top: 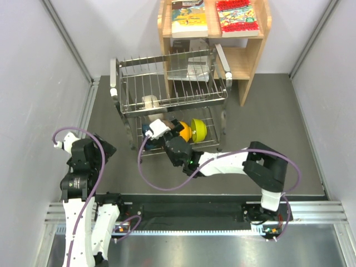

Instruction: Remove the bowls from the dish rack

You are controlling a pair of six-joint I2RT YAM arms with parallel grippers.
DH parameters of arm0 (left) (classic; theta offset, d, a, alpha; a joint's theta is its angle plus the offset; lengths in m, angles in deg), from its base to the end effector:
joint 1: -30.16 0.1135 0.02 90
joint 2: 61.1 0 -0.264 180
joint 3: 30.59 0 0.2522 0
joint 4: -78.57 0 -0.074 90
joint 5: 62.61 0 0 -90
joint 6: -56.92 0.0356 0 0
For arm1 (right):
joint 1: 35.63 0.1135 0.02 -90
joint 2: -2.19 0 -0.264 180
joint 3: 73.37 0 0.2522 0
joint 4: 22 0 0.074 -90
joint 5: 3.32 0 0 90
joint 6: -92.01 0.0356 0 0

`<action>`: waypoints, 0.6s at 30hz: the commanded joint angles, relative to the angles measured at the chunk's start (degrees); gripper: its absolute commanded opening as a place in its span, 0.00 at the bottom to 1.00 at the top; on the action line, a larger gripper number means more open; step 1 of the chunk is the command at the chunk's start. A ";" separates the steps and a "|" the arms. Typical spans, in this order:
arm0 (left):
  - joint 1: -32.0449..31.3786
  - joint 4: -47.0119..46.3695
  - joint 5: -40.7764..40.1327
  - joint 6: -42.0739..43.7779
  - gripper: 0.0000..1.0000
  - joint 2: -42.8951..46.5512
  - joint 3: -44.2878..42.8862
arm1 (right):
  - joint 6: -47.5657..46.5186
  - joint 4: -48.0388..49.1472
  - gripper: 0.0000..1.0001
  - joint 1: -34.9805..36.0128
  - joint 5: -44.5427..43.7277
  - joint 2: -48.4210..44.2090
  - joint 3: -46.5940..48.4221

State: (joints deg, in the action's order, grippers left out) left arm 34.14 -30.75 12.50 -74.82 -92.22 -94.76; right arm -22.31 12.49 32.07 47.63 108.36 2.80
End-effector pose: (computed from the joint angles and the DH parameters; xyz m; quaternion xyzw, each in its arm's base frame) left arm 0.0904 0.0155 0.3213 -0.3984 0.7977 -0.0316 0.4516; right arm 0.1776 0.3738 0.2489 -0.2899 0.6209 0.0449 0.7269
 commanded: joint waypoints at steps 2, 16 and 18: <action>-0.03 -3.05 -0.40 0.60 0.99 1.23 0.14 | 6.45 -5.78 1.00 5.24 -0.59 -7.37 0.16; -0.03 -2.79 -0.31 0.52 0.99 2.02 0.05 | 47.14 -64.24 0.98 9.47 0.02 -6.25 30.80; -0.12 -2.70 -0.22 0.60 0.99 2.20 0.05 | 54.44 -70.81 0.98 9.12 2.64 -3.62 37.57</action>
State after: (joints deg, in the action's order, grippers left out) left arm 34.14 -31.03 12.50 -74.84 -90.84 -94.54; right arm 16.16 -35.20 41.40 47.70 100.56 27.94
